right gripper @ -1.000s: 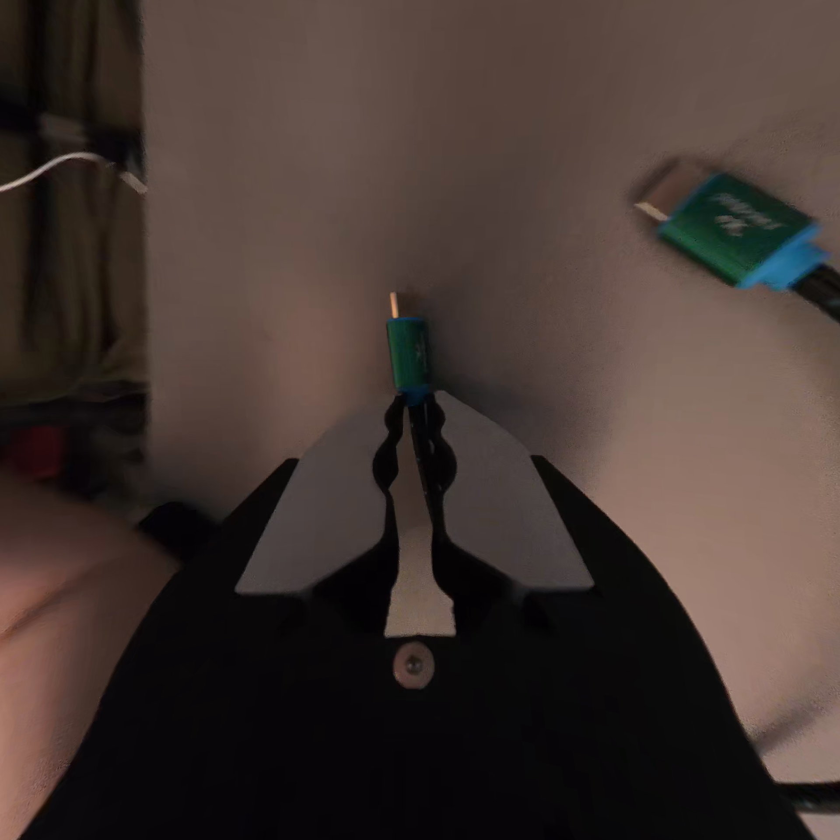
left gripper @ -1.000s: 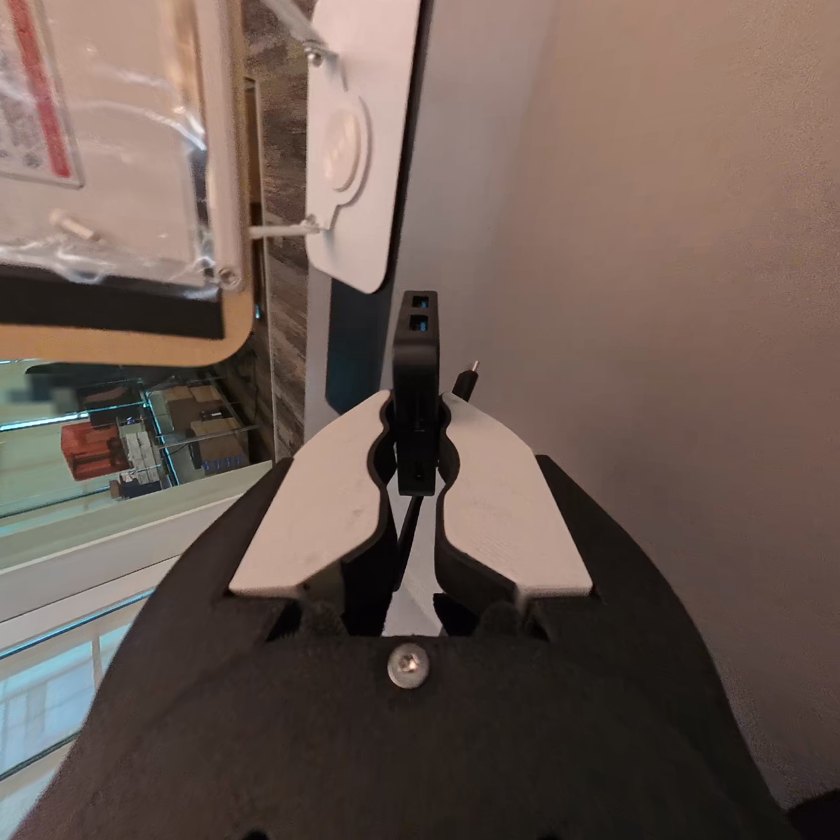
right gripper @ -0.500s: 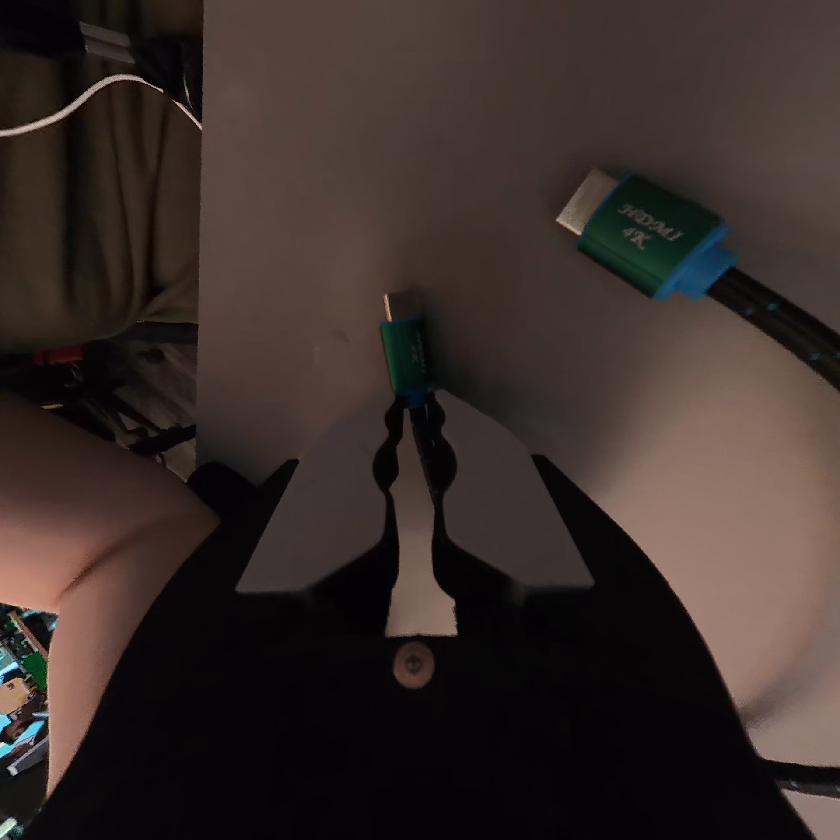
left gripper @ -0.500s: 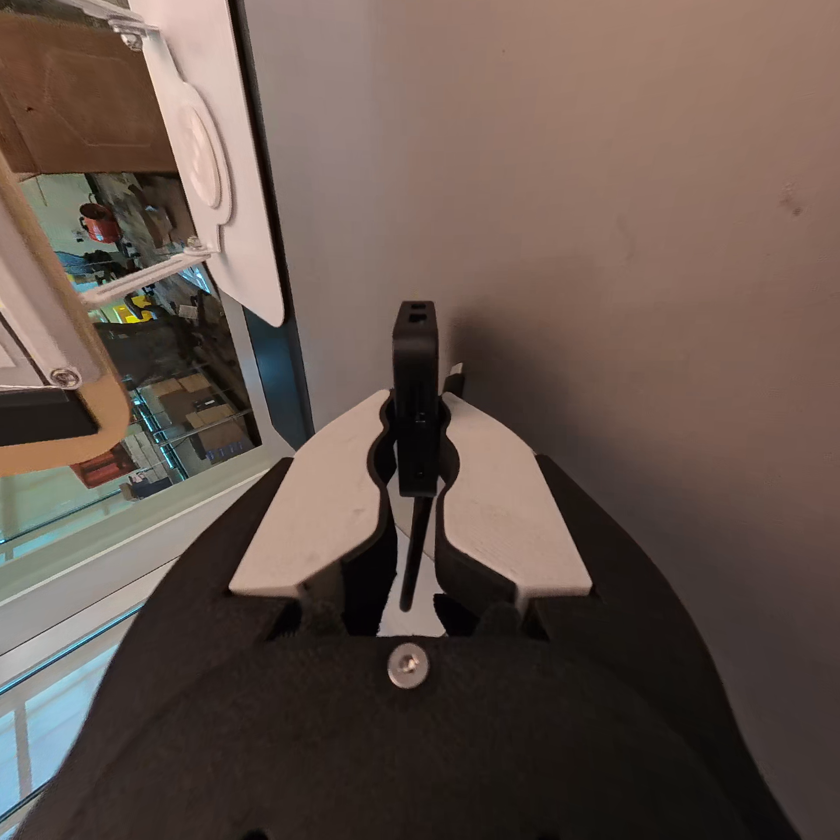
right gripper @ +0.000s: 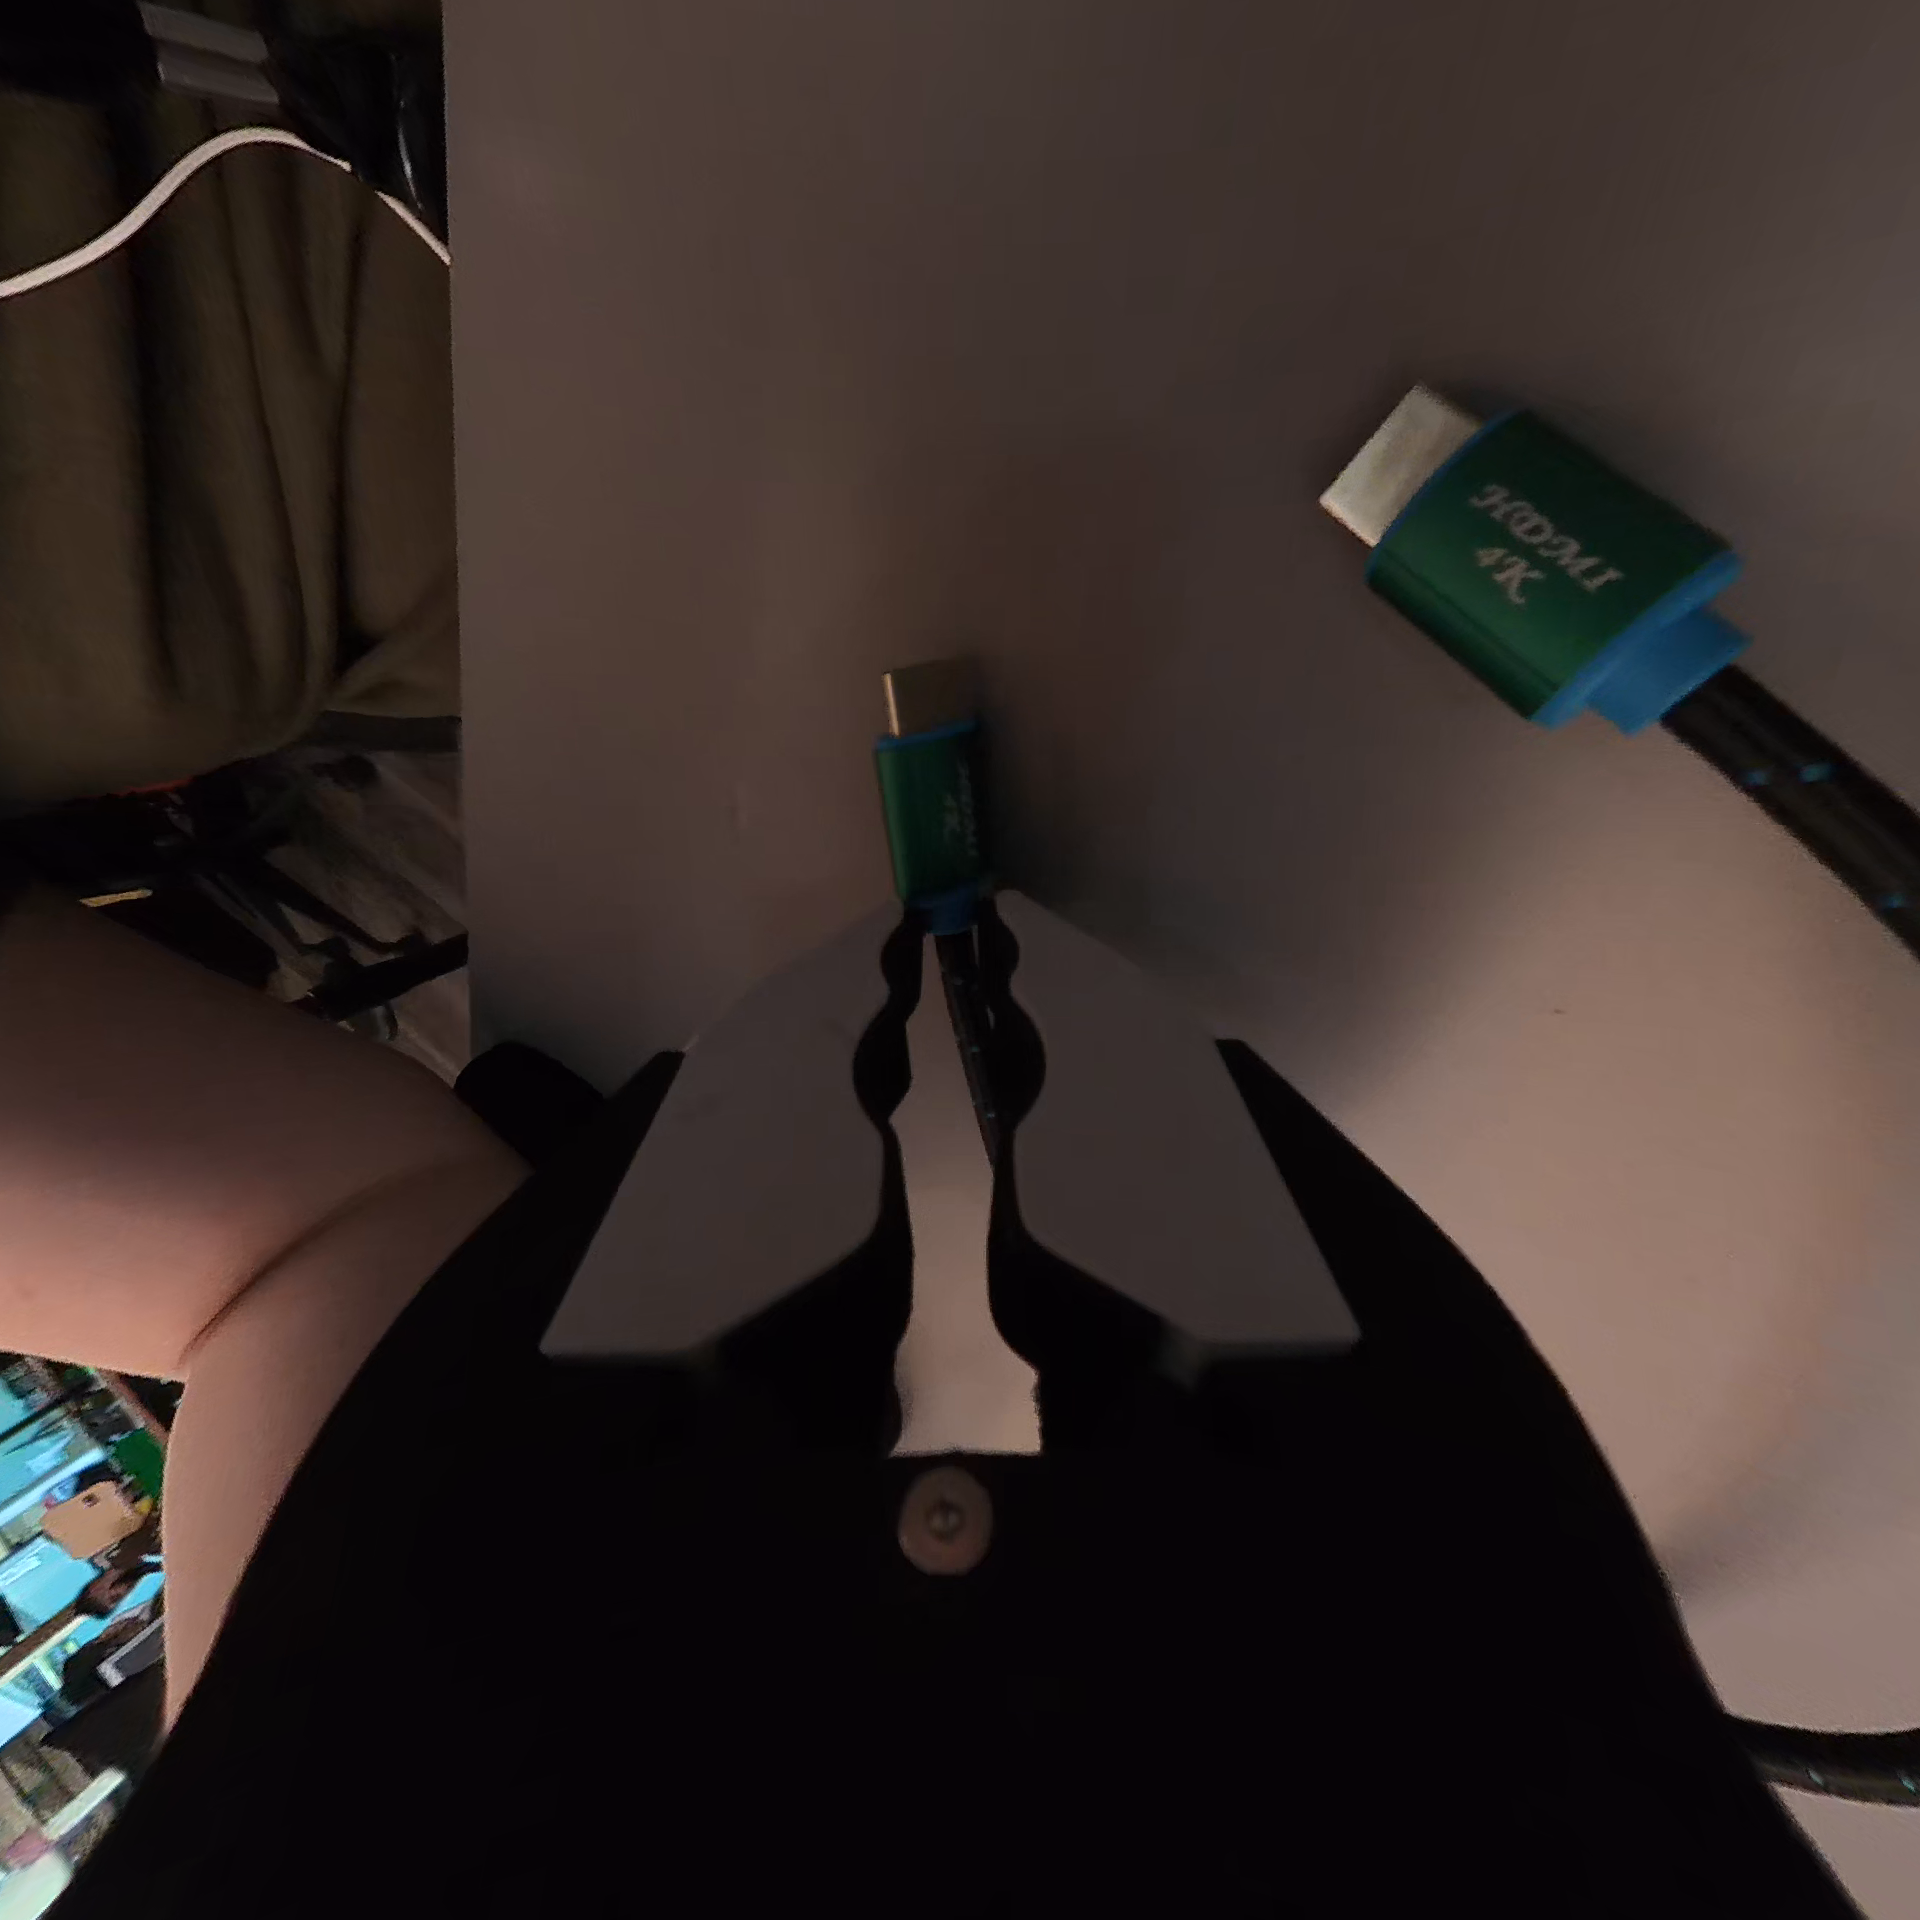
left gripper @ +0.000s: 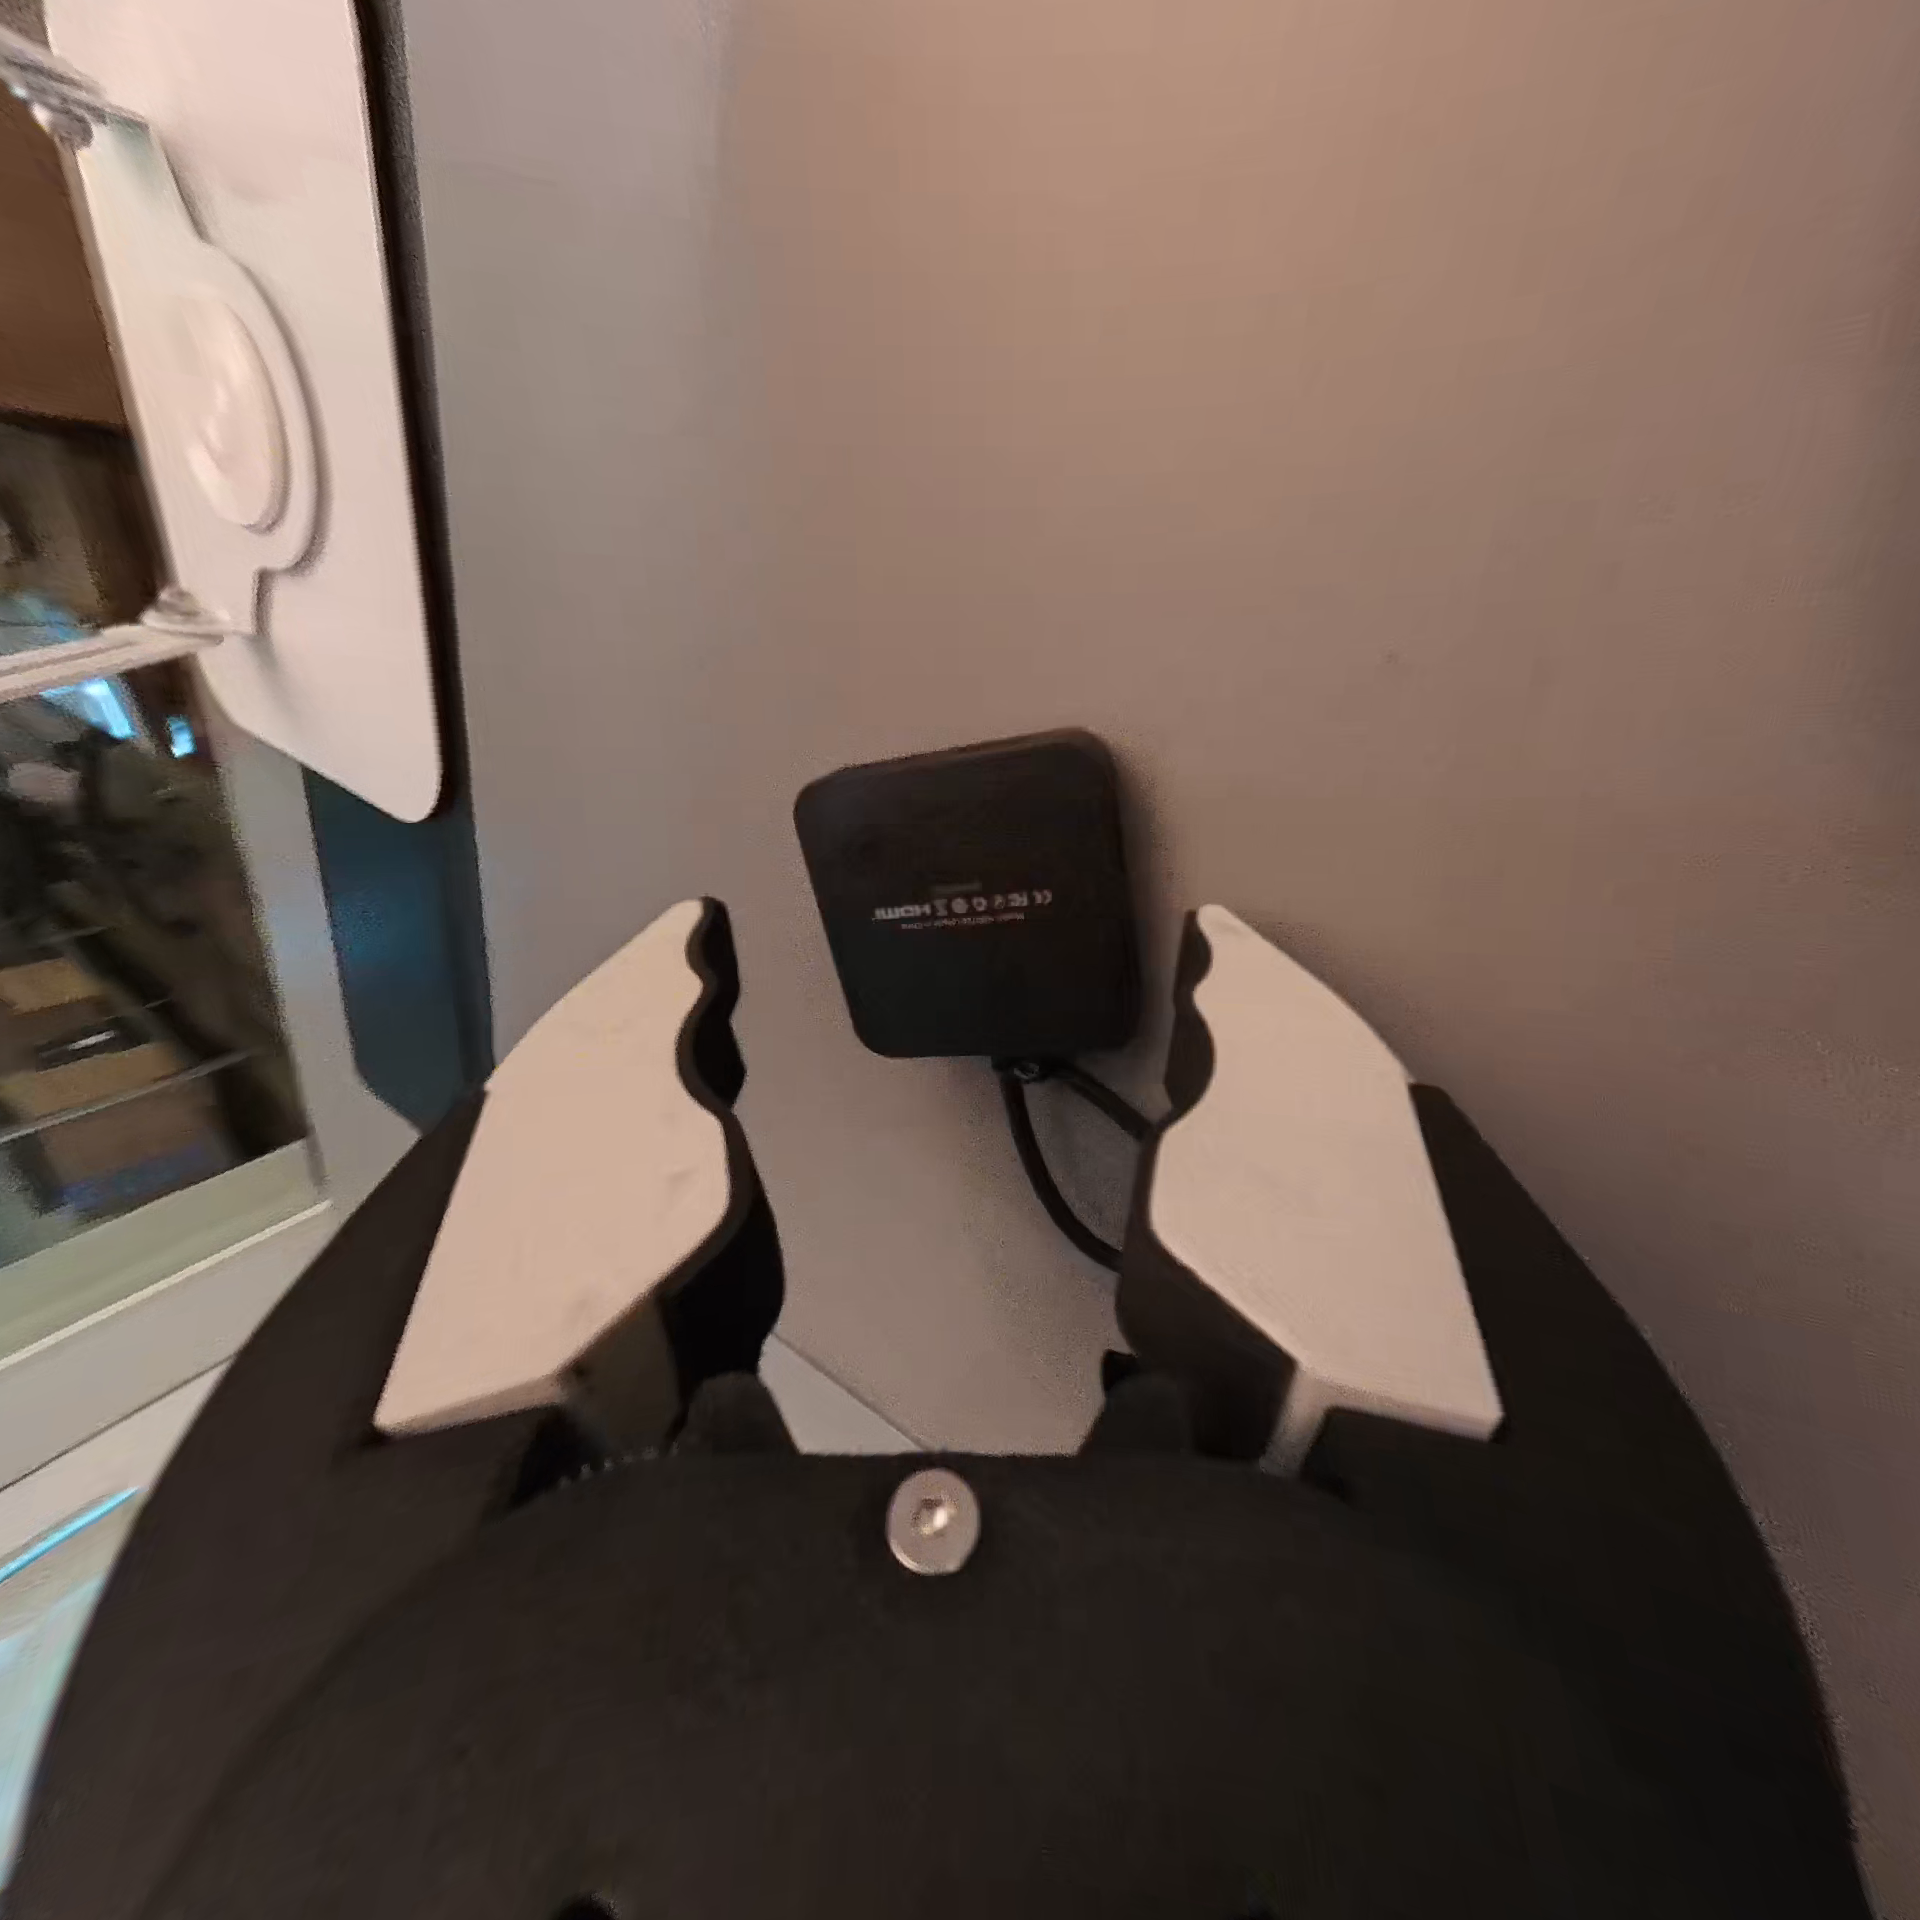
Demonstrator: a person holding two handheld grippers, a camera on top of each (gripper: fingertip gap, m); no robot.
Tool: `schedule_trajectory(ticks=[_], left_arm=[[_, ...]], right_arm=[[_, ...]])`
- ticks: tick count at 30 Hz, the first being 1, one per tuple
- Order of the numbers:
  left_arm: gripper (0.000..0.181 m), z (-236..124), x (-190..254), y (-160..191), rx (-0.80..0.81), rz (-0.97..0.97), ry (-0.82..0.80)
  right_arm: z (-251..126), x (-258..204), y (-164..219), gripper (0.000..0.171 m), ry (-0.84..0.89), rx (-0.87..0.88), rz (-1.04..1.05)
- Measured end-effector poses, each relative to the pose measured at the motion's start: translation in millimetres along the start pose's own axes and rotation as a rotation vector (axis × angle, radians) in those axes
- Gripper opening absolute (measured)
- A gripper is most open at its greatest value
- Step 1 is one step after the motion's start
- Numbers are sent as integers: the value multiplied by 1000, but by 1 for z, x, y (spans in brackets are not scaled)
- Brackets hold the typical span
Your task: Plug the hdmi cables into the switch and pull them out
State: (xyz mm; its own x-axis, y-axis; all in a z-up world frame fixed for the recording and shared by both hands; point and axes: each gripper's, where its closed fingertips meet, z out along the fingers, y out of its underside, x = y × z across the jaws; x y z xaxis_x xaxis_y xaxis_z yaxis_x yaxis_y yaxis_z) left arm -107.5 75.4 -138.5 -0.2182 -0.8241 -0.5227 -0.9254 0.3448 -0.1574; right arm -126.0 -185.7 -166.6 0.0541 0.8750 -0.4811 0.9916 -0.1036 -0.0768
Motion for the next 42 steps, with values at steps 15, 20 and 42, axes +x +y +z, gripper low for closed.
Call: schedule_trajectory(ticks=[15,20,42], left_arm=[[56,-188,-78,5,609,-361,-124],[44,-244,-40,-21,870,-301,103],[21,-214,88,-102,799,52,501]], right_arm=[[-139,-17,-27,10,105,775,-61],[-157,-51,-13,10,184,830,-248],[-167,-30,-5,10,319,846,-140]])
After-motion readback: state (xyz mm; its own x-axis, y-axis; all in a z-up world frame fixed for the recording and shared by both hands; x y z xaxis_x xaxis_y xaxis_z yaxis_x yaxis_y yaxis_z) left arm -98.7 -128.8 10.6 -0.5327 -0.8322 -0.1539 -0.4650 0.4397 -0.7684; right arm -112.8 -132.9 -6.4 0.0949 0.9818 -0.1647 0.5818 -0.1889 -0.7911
